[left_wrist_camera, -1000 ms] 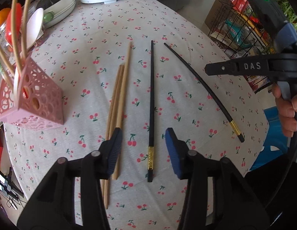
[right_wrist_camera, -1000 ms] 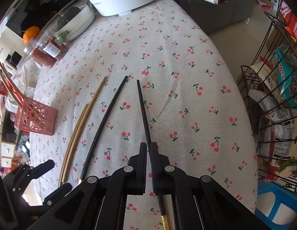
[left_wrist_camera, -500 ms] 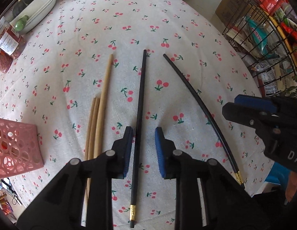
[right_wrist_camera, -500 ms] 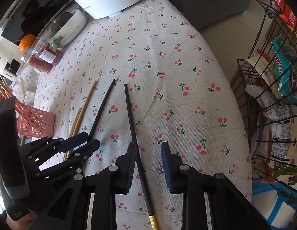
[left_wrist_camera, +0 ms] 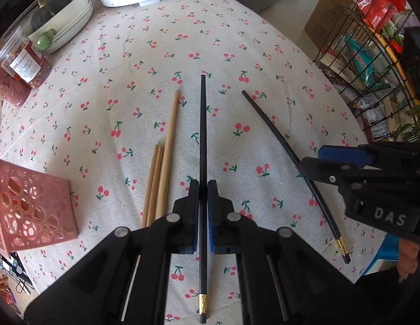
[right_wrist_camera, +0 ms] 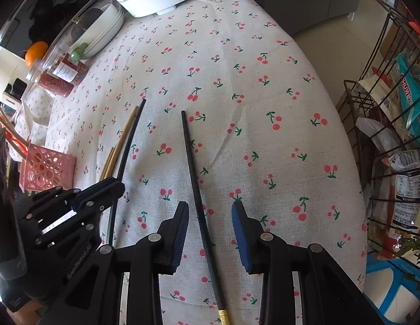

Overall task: Organize utensils
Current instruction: 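Lift both black chopsticks and lower them into the pink holder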

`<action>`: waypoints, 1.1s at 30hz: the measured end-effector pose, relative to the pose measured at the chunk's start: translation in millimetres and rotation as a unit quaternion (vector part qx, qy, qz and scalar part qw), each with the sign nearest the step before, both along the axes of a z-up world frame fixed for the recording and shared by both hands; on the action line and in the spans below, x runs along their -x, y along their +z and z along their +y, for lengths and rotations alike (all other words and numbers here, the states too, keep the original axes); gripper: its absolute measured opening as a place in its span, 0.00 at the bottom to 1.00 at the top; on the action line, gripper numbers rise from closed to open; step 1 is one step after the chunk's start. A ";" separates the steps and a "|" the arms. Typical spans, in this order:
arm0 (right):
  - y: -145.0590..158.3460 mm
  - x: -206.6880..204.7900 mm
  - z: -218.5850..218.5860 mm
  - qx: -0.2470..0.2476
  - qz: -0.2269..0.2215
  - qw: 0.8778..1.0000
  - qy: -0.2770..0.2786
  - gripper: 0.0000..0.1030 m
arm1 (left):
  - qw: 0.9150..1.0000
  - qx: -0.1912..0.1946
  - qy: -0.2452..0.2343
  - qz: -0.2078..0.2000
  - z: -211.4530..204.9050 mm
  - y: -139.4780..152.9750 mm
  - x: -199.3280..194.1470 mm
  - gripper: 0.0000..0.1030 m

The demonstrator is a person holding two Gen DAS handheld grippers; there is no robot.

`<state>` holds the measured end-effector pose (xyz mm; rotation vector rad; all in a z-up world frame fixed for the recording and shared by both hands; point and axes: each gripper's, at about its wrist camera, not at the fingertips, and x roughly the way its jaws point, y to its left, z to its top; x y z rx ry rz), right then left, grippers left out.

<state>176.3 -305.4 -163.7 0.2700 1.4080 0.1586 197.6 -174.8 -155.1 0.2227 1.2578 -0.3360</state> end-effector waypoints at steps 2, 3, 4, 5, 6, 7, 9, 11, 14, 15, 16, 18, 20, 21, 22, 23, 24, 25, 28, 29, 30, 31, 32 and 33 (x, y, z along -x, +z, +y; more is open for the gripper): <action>-1.3 -0.7 4.9 0.004 0.000 1.000 0.004 0.33 | 1.000 0.006 -0.009 -0.011 7.0 11.2 10.6 0.07; -2.2 -1.0 8.0 0.007 -0.001 1.000 0.007 0.33 | 1.000 0.011 -0.013 -0.016 10.6 17.1 16.1 0.06; -3.3 -1.4 11.4 0.012 -0.001 1.000 0.010 0.33 | 0.999 0.015 -0.017 -0.023 13.6 22.8 21.8 0.06; -4.7 -1.8 14.9 0.017 -0.001 1.000 0.015 0.33 | 0.999 0.019 -0.021 -0.029 17.1 28.5 28.1 0.06; -6.0 -2.3 18.9 0.022 -0.003 1.000 0.020 0.33 | 0.999 0.024 -0.024 -0.037 21.2 33.3 33.3 0.06; -6.8 -2.7 23.1 0.028 -0.008 0.999 0.027 0.33 | 0.998 0.029 -0.026 -0.044 26.7 38.7 39.1 0.06; -5.8 -2.3 32.0 0.050 -0.024 0.997 0.045 0.29 | 0.997 0.036 -0.027 -0.057 39.0 47.9 49.2 0.06; -6.4 -1.5 39.3 0.068 -0.032 0.995 0.060 0.20 | 0.996 0.045 -0.025 -0.070 50.7 55.6 58.1 0.06; -7.1 -0.6 46.5 0.090 -0.045 0.992 0.076 0.07 | 0.992 0.055 -0.023 -0.112 66.0 69.5 72.8 0.06; -6.6 0.2 48.7 0.095 -0.051 0.991 0.080 0.06 | 0.990 0.061 -0.023 -0.123 70.7 73.6 77.7 0.06; -5.9 1.4 50.9 0.100 -0.058 0.990 0.085 0.06 | 0.989 0.067 -0.023 -0.132 75.3 77.3 82.4 0.06; -1.5 4.3 53.8 0.103 -0.075 0.988 0.090 0.06 | 0.986 0.078 -0.021 -0.148 83.6 82.3 90.0 0.06; 9.0 8.3 54.7 0.097 -0.098 0.987 0.088 0.06 | 0.983 0.083 -0.017 -0.160 91.3 87.1 95.0 0.06; 15.8 10.6 54.9 0.091 -0.111 0.986 0.086 0.06 | 0.982 0.087 -0.016 -0.164 94.5 90.7 96.7 0.06; 23.3 13.5 54.8 0.084 -0.124 0.985 0.084 0.06 | 0.981 0.092 -0.014 -0.170 98.0 94.9 97.7 0.06; 31.0 16.2 55.2 0.077 -0.138 0.984 0.082 0.06 | 0.979 0.098 -0.012 -0.176 101.9 99.6 98.4 0.06; 39.1 18.6 56.3 0.070 -0.153 0.982 0.081 0.06 | 0.978 0.105 -0.010 -0.183 106.0 104.9 99.5 0.06; 47.2 21.6 57.9 0.063 -0.169 0.980 0.081 0.06 | 0.975 0.111 -0.008 -0.190 109.6 109.8 101.3 0.06; 70.0 30.1 68.3 0.053 -0.217 0.971 0.087 0.06 | 0.969 0.123 -0.001 -0.216 120.8 127.0 108.2 0.06; 77.7 34.7 71.6 0.051 -0.234 0.966 0.092 0.06 | 0.966 0.126 0.002 -0.225 123.5 131.1 109.9 0.06; 85.3 39.0 74.9 0.048 -0.251 0.962 0.096 0.06 | 0.963 0.131 0.006 -0.234 126.6 136.0 111.8 0.06; 92.3 41.9 78.2 0.044 -0.266 0.958 0.100 0.06 | 0.960 0.134 0.010 -0.244 130.6 141.3 115.5 0.06; 99.2 44.5 81.2 0.042 -0.280 0.953 0.103 0.06 | 0.957 0.137 0.014 -0.254 134.5 146.4 117.0 0.06; 106.0 47.1 84.0 0.040 -0.293 0.950 0.105 0.06 | 0.954 0.140 0.018 -0.264 138.2 150.5 118.2 0.06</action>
